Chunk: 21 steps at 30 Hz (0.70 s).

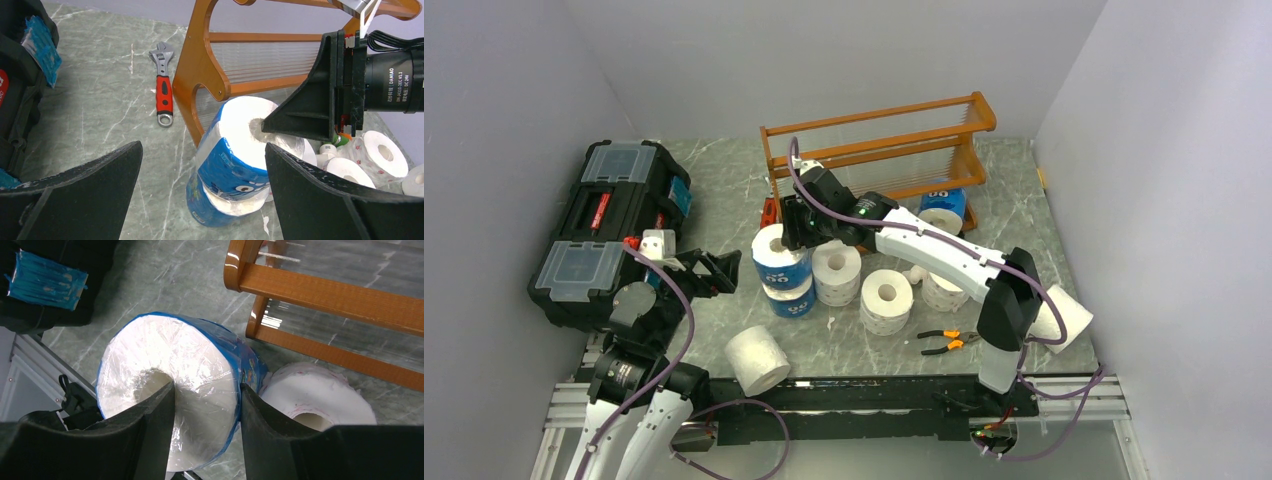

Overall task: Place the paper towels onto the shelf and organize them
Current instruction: Pick up the paper towel from the center of the board.

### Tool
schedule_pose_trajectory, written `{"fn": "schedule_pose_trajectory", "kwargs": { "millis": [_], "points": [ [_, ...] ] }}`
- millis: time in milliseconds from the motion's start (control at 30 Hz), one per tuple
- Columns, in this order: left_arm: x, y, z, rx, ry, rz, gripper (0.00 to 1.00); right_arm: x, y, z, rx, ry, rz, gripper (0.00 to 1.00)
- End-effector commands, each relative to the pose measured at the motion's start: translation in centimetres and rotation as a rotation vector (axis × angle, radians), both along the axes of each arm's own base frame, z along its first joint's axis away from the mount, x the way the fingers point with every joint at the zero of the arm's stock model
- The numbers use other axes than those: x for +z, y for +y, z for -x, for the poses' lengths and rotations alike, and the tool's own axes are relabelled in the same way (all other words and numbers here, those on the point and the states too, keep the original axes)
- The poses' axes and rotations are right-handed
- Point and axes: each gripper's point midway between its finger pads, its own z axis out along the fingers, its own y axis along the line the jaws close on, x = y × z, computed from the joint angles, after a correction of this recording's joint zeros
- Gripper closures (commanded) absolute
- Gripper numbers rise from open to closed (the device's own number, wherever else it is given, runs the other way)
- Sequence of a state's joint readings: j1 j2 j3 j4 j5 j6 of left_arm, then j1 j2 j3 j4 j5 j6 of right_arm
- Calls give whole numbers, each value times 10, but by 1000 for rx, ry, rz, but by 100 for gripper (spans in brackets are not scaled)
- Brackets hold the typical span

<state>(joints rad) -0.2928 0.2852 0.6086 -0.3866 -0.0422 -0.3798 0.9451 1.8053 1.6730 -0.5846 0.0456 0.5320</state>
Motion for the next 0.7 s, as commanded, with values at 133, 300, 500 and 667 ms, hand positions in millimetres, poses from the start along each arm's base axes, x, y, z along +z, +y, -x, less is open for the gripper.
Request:
{"fn": "schedule_pose_trajectory", "kwargs": {
  "millis": [133, 300, 500, 667],
  "points": [
    [9, -2, 1, -11, -23, 5, 1, 14, 3, 8, 20, 17, -25, 66],
    [9, -2, 2, -10, -24, 5, 1, 48, 0, 10, 12, -20, -78, 67],
    [8, -1, 2, -10, -22, 5, 0, 89, -18, 12, -14, -88, -114, 68],
    [8, -2, 1, -11, -19, 4, 1, 117, -40, 13, -63, -125, -152, 68]
  ]
}}
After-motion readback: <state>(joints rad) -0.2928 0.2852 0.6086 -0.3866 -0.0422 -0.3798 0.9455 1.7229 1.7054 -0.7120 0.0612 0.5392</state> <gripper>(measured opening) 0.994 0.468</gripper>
